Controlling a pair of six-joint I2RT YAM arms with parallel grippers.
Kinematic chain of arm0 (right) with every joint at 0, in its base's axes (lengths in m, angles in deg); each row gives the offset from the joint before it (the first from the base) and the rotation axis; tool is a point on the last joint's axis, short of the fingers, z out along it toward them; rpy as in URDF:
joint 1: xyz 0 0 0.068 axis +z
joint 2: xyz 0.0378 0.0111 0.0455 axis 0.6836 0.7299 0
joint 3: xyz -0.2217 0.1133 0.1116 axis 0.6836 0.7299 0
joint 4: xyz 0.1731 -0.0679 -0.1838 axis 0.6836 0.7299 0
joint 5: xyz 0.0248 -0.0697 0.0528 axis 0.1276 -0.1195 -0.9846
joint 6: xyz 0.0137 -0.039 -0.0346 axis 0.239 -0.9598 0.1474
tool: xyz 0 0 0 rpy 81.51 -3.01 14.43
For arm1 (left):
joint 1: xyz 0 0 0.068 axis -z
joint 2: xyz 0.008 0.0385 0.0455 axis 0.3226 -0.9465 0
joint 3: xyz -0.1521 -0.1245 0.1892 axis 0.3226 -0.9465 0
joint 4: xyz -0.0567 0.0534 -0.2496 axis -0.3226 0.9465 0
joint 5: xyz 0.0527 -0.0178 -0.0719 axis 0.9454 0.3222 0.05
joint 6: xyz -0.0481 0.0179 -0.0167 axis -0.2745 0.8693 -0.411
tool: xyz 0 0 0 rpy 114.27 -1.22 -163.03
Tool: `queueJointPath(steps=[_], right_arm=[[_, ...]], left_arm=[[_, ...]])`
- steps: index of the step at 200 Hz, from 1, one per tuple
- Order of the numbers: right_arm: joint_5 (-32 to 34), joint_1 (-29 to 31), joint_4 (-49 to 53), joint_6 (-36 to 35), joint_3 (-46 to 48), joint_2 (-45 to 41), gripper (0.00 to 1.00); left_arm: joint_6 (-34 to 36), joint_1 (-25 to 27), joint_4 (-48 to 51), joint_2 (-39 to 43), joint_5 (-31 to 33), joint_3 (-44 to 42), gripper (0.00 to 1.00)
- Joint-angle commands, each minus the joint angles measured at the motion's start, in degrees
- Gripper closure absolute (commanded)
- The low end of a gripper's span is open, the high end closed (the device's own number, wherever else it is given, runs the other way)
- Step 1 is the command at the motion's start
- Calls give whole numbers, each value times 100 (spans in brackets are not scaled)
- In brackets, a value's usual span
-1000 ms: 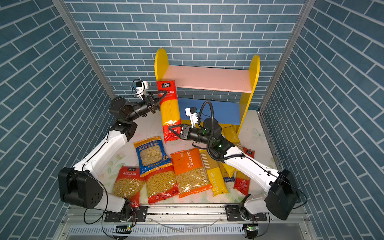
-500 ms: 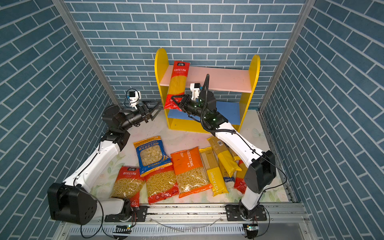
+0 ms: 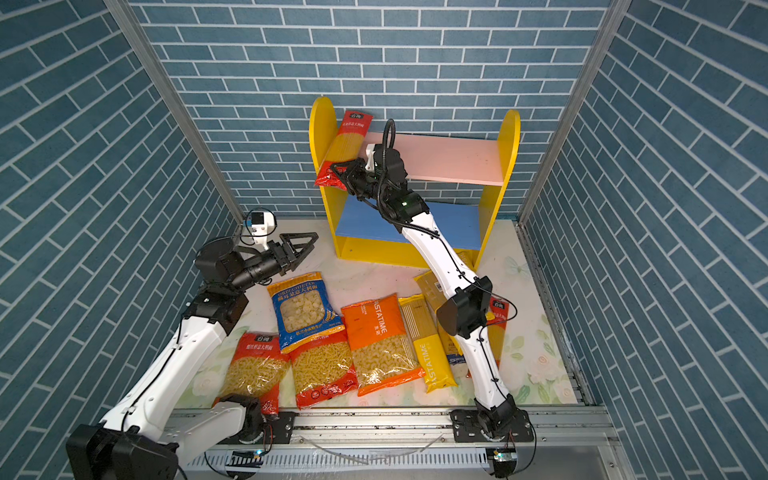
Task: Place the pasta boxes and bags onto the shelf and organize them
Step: 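Raise the pack onto the pink board with the right gripper while the left releases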
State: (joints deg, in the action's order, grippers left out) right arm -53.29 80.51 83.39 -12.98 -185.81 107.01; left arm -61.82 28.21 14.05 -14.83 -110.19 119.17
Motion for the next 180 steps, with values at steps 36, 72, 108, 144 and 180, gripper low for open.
queueJointPath(steps=[36,72,108,144,180], right_arm=[[-18,-193,-561,-298,-146,-205,58],[-267,-164,-692,-339,365,-496,47],[-89,-100,-1249,-394,1906,-1351,46],[-17,-49,-1383,-475,2600,-1733,44],[-99,-49,-523,-801,1744,-1307,66]], left_arm=[[224,-8,56,-142,75,99,16],[83,-7,-305,-241,74,-34,16],[-44,-7,-538,-394,22,-93,17],[-57,19,-628,-379,64,-239,16],[-136,37,-773,-358,47,-418,16]])
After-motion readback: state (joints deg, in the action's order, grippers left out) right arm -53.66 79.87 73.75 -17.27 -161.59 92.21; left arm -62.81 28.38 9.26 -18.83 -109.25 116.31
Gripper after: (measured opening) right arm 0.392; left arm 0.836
